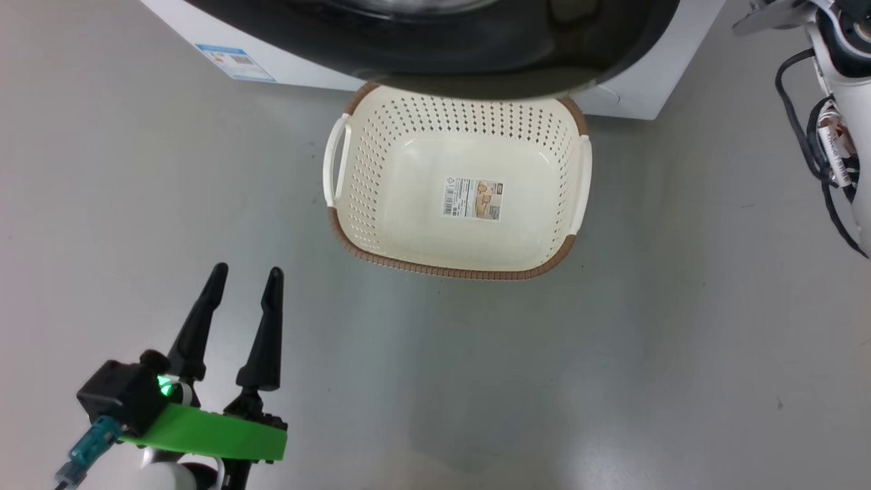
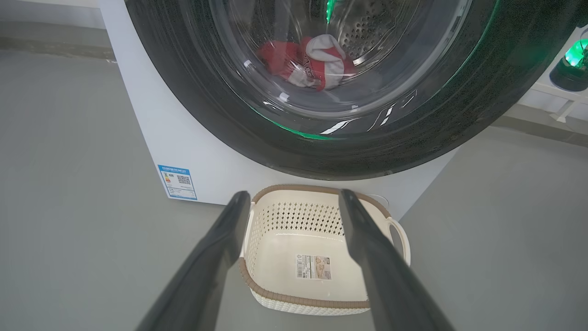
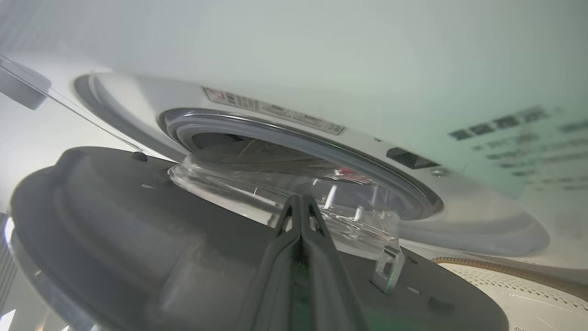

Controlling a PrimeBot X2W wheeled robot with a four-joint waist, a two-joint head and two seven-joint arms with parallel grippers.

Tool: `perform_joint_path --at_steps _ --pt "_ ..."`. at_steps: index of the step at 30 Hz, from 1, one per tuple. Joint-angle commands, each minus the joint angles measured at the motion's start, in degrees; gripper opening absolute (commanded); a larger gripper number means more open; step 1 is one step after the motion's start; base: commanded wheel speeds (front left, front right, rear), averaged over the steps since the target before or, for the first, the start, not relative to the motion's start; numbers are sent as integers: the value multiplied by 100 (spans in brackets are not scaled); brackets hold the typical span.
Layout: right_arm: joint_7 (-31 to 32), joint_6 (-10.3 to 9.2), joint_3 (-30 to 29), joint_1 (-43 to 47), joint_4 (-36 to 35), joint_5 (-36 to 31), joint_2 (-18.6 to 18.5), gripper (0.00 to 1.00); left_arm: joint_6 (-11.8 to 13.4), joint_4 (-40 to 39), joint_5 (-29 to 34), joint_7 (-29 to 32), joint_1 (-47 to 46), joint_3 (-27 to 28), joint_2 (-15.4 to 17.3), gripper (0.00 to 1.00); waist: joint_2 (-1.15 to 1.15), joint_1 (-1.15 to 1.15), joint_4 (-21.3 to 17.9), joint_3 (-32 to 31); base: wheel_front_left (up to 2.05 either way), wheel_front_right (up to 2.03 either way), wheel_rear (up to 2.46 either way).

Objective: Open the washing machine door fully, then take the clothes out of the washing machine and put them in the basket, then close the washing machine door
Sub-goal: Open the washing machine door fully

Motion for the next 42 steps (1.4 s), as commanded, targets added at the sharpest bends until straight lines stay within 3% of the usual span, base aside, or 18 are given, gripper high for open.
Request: perform_joint_path --at_steps 1,23,42 --pt "122 44 113 60 -184 32 277 0 -32 -91 -34 -46 -13 193 135 100 -1 0 -8 -54 0 0 0" --pt "681 44 297 1490 -805 309 191 0 -32 -64 182 -46 353 205 91 100 -1 0 -124 -917 0 0 0" --pt "1215 44 471 2477 -1158 538 372 0 -32 -53 338 -46 720 200 42 100 -1 0 -109 -1489 0 0 0"
